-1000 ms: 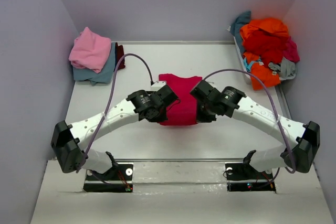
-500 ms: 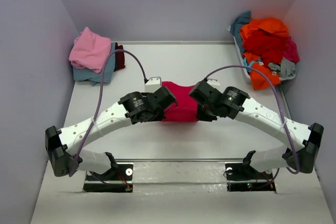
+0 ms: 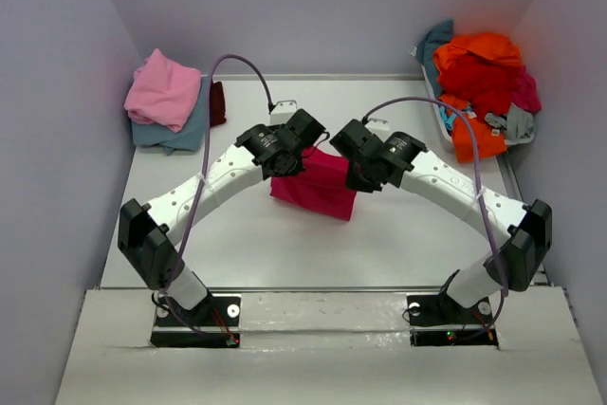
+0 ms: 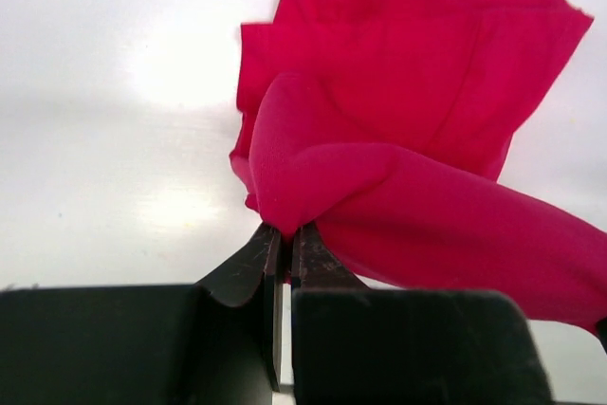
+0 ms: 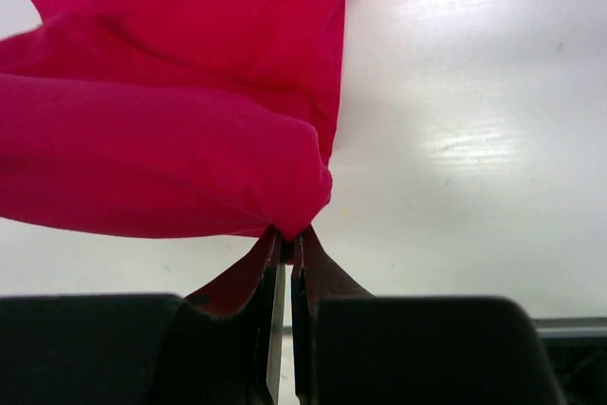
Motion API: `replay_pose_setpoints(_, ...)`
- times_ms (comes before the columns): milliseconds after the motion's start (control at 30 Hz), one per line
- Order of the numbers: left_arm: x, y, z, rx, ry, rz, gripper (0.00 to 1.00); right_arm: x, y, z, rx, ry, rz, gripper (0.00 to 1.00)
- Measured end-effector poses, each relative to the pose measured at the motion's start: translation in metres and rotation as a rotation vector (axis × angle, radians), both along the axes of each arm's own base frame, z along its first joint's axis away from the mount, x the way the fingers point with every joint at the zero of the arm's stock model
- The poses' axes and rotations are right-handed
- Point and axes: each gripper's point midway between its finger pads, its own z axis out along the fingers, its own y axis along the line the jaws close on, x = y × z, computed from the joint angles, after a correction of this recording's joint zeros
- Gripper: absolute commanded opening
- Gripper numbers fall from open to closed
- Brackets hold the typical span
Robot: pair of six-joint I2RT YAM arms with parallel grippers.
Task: Fold and stack the t-shirts
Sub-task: Fold the long partially folded tshirt into a neat square
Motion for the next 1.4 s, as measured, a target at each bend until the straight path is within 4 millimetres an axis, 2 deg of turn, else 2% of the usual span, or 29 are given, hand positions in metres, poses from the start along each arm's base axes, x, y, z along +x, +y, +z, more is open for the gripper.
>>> replay_pose_setpoints(200, 0.041, 0.000, -0.002, -0.002, -0.007, 0.009, 0.06, 0.046, -0.005, 0.016, 0.023, -0.060, -0.028, 0.07)
replay_pose_setpoints(367, 0.074, -0.008, -0.011, 0.020, -0.011, 0.001, 0.06, 0.078, -0.010, 0.012, 0.001, -0.064, -0.038, 0.07)
replay_pose_setpoints(467, 0.090, -0.013, -0.023, 0.038, 0.006, -0.005, 0.06, 0.093, -0.013, 0.003, -0.019, -0.049, -0.038, 0.07)
replay_pose_setpoints(633, 0.115, -0.018, -0.059, 0.058, 0.063, -0.009, 0.06, 0.108, -0.014, -0.016, -0.036, -0.015, -0.031, 0.07)
replay_pose_setpoints(867, 0.126, -0.015, -0.101, 0.082, 0.141, 0.001, 0.06, 0.126, -0.011, -0.056, -0.048, 0.050, -0.023, 0.07)
replay_pose_setpoints(1000, 0.136, -0.010, -0.113, 0.080, 0.166, 0.019, 0.06, 0.137, -0.007, -0.076, -0.047, 0.077, -0.020, 0.07)
replay_pose_setpoints(1133, 0.149, -0.007, -0.111, 0.068, 0.155, 0.030, 0.06, 0.150, -0.005, -0.081, -0.043, 0.077, -0.019, 0.07)
replay_pose_setpoints(1400, 0.169, -0.003, -0.098, 0.053, 0.119, 0.047, 0.05, 0.181, -0.003, -0.067, -0.026, 0.027, -0.022, 0.07)
